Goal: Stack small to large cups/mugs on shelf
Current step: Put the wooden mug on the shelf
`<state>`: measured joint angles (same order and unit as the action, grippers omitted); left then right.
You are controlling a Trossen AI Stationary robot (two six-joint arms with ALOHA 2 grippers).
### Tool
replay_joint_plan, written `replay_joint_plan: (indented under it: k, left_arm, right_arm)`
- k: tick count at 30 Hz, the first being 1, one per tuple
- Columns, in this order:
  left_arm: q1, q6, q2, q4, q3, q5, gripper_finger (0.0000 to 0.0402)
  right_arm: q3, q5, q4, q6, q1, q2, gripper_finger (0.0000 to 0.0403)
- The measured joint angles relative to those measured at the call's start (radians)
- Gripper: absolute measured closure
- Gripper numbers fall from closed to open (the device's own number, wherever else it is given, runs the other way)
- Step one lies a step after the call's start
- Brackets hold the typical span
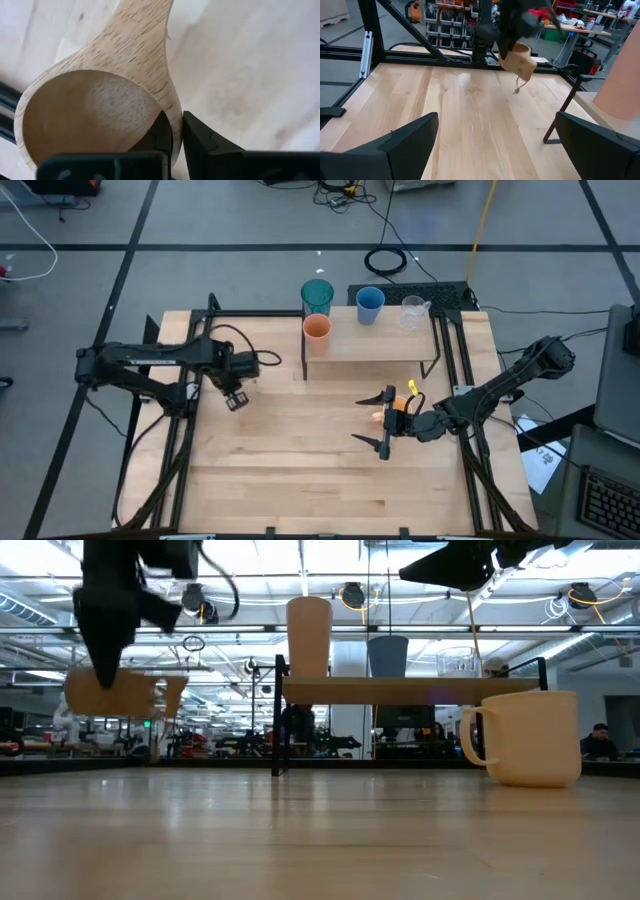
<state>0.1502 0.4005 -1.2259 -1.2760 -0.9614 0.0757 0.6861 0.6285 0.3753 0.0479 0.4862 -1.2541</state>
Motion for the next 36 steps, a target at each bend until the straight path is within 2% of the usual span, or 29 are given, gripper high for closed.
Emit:
replay_joint_plan:
  k: [7,16,22,27,36]
  left_arm:
    - [-0.094,-0.08,0.021,-0.122,-0.203,-0.024,0.0381]
    - [-0.219,-0.093,0.015,-0.243,-0.424,-0.026,0.0381]
    - [-0.279,-0.147,0.015,-0.249,-0.512,-0.031,0.0381]
    - [-0.307,-0.205,0.015,-0.241,-0.522,-0.031,0.0381]
    - [-0.395,-0.638,-0.016,-0.234,-0.523,-0.032,0.0381]
  right_arm:
    - [0.0,0.0,-0.002,0.015,0.0,0.0,0.0012]
    - [0.0,0.0,0.001,0.019,0.0,0.0,0.0012]
    - [0.0,0.0,0.007,0.019,0.0,0.0,0.0012]
    - [0.0,0.0,0.018,0.019,0.0,0.0,0.0012]
    - [0.0,0.0,0.019,0.019,0.0,0.0,0.0012]
